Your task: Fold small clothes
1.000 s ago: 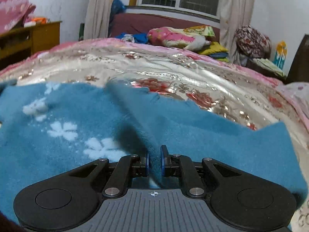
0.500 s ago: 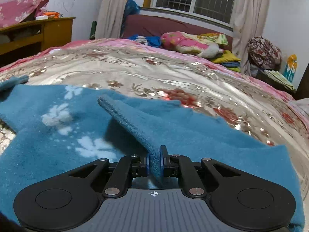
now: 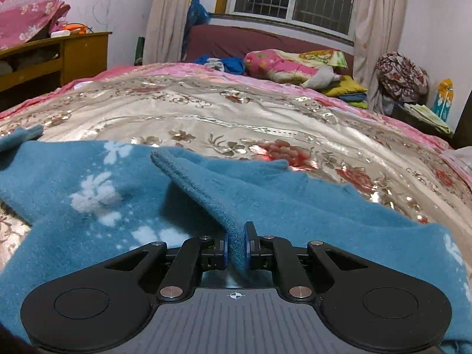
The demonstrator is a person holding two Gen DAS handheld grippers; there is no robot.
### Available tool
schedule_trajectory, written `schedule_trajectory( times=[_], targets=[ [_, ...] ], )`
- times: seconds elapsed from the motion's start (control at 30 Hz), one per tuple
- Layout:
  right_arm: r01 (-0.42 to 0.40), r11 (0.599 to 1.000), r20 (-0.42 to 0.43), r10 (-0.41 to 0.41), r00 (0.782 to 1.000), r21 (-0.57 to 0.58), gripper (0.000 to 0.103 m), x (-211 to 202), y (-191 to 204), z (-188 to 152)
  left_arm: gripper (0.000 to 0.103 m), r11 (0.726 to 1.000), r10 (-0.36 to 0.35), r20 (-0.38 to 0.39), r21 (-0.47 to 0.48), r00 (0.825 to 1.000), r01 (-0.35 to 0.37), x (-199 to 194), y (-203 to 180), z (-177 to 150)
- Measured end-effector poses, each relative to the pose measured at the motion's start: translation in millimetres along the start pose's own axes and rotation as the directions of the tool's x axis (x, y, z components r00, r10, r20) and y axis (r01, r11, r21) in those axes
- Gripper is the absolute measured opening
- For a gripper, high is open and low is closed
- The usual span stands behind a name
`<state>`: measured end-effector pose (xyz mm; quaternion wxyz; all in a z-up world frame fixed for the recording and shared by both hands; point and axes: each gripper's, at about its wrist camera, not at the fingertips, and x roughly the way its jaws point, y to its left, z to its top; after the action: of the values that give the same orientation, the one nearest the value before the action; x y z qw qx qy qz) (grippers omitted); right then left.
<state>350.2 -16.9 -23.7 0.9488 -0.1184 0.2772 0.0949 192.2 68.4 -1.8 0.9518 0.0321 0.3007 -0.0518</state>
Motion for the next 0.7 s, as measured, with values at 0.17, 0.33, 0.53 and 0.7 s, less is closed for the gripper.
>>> schedule_trajectory(
  times=[0.17, 0.33, 0.53, 0.7],
  targets=[
    [-0.01, 1.0, -0.017, 0.009, 1.0, -0.019, 0.021, 2.7, 5.6, -2.9, 0.103, 1.0, 0.001, -0.005, 0.001, 1.0, -0.001, 0.8, -0.5, -0.6],
    [-0.103, 0.994, -0.015, 0.104, 0.995, 0.018, 0.033, -9.8, -0.3, 2.9, 0.103, 1.0, 0.003, 0.003, -0.003, 1.0, -0.003, -0.1, 0.6, -0.1],
    [-0.139, 0.99, 0.024, 0.138, 0.99, 0.005, 0.033, -21.3, 5.5, 8.2, 0.103, 1.0, 0.013, 0.016, -0.019, 1.0, -0.013, -3.5, 7.3, 1.0],
    [-0.132, 0.991, -0.054, 0.133, 0.99, 0.023, 0.033, -2.0, 8.4, 3.4, 0.103, 0.999, 0.022, 0.008, -0.039, 1.0, -0.022, -2.0, 15.8, 1.3]
  ],
)
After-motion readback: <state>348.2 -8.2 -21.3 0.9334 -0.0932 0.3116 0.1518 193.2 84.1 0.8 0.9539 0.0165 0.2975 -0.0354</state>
